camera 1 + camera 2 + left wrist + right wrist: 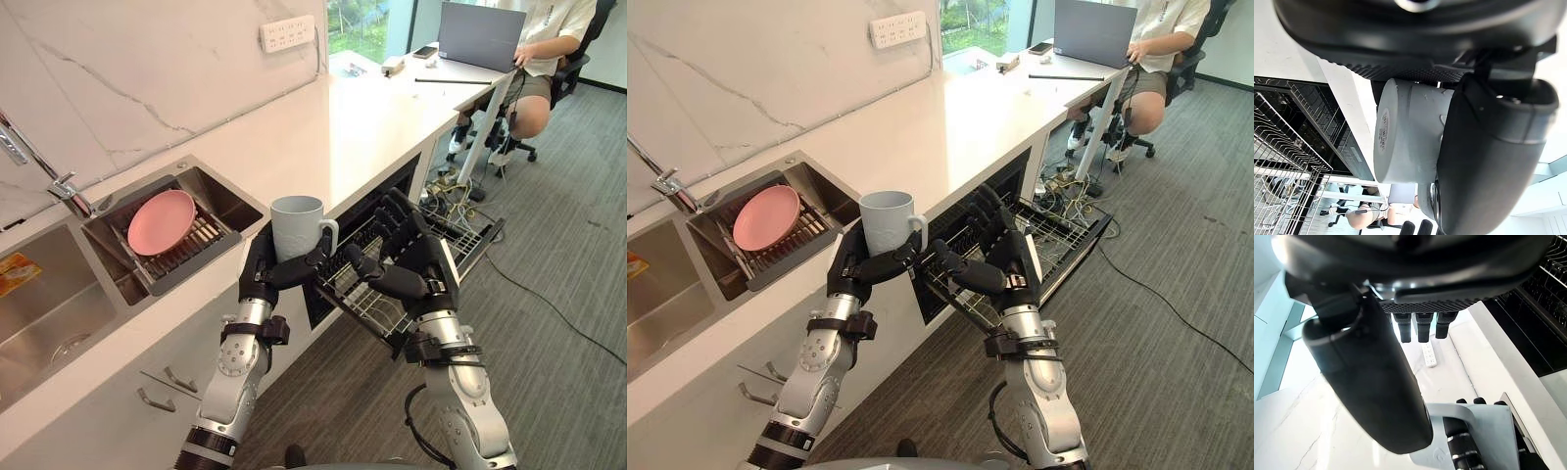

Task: Walk over to the sink, pick up the cup, carry it to the dishwasher, place the cup inside the dishwasher, then close the dishwasher door

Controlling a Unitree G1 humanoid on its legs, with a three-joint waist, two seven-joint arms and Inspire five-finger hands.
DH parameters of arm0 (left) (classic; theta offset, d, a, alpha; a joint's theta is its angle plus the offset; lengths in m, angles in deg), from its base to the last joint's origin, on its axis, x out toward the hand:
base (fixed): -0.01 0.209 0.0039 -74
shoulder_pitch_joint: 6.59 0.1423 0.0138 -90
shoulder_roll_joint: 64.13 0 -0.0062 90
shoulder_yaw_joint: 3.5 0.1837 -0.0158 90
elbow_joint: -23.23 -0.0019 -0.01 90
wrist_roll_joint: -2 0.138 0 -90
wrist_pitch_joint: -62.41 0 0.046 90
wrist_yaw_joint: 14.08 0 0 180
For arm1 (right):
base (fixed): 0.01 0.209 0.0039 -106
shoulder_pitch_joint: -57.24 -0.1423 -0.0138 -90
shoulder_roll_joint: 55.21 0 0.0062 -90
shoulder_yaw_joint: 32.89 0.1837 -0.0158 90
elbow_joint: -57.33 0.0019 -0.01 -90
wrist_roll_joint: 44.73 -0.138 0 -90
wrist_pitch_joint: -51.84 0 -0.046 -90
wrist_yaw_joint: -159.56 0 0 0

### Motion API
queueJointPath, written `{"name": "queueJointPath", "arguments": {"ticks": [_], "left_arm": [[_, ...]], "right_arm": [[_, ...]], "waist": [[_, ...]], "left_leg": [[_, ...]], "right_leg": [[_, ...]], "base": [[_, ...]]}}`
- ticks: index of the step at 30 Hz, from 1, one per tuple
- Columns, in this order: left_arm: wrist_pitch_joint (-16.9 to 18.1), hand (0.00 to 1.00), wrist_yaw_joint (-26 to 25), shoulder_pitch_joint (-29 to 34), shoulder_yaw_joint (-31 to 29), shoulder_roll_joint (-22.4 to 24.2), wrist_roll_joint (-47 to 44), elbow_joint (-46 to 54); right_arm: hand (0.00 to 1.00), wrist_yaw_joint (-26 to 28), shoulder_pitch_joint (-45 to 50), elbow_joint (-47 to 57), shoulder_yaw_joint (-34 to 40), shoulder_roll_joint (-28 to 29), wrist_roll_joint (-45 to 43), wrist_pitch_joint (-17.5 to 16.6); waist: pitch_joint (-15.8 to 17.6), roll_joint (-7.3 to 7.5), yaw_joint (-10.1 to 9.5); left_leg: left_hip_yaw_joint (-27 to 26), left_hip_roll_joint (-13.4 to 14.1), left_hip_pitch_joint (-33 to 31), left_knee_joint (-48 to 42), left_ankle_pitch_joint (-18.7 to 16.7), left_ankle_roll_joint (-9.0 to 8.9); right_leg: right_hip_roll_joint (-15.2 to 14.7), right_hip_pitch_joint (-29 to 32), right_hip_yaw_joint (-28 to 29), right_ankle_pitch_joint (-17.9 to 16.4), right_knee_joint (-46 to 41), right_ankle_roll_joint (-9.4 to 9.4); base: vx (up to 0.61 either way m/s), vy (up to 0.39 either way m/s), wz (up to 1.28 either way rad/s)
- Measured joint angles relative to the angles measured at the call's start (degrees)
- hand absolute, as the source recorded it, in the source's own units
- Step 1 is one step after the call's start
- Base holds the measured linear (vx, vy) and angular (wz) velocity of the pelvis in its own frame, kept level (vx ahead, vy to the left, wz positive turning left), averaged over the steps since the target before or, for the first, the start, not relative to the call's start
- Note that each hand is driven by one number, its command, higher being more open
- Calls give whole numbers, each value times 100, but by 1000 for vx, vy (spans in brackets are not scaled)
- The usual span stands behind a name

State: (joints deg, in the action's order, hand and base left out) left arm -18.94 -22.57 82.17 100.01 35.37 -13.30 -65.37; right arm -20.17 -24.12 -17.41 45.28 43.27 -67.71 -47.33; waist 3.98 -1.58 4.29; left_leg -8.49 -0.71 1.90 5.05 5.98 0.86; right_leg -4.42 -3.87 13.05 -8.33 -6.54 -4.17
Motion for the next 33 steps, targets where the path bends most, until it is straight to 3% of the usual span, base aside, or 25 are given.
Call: {"name": "queueJointPath", "arguments": {"ticks": [15,16,29,30,33], "left_arm": [[-1,30,237,-288,982,-26,681,-95],[-2,30,222,-287,1020,-33,758,-100],[-79,30,81,-471,1287,-247,1468,-271],[-78,90,82,-509,1306,-249,1478,-337],[-78,90,81,-515,1317,-224,1483,-357]], "right_arm": [[90,-33,-445,-390,-251,-80,24,-4],[30,-50,-444,-441,-253,-93,49,-5],[30,-351,-599,-936,-206,-129,168,-8],[30,-376,-599,-959,-201,-134,165,-6],[30,-390,-599,-967,-182,-135,170,-6]], "waist": [[-230,0,-20],[-269,1,-23],[-368,48,-42],[-371,52,-43],[-374,60,-43]], "left_leg": [[165,-22,-225,34,216,51],[175,-20,-251,35,229,53],[340,49,-462,34,362,23],[340,54,-474,34,367,20],[333,54,-484,33,398,41]], "right_leg": [[-1,123,-168,145,107,-16],[0,141,-182,150,113,-22],[35,196,-355,344,275,28],[35,196,-354,368,304,27],[49,196,-350,403,346,22]], "base": [[-33,-15,6],[-20,-7,5],[-19,-7,7],[0,0,0],[0,0,0]]}}
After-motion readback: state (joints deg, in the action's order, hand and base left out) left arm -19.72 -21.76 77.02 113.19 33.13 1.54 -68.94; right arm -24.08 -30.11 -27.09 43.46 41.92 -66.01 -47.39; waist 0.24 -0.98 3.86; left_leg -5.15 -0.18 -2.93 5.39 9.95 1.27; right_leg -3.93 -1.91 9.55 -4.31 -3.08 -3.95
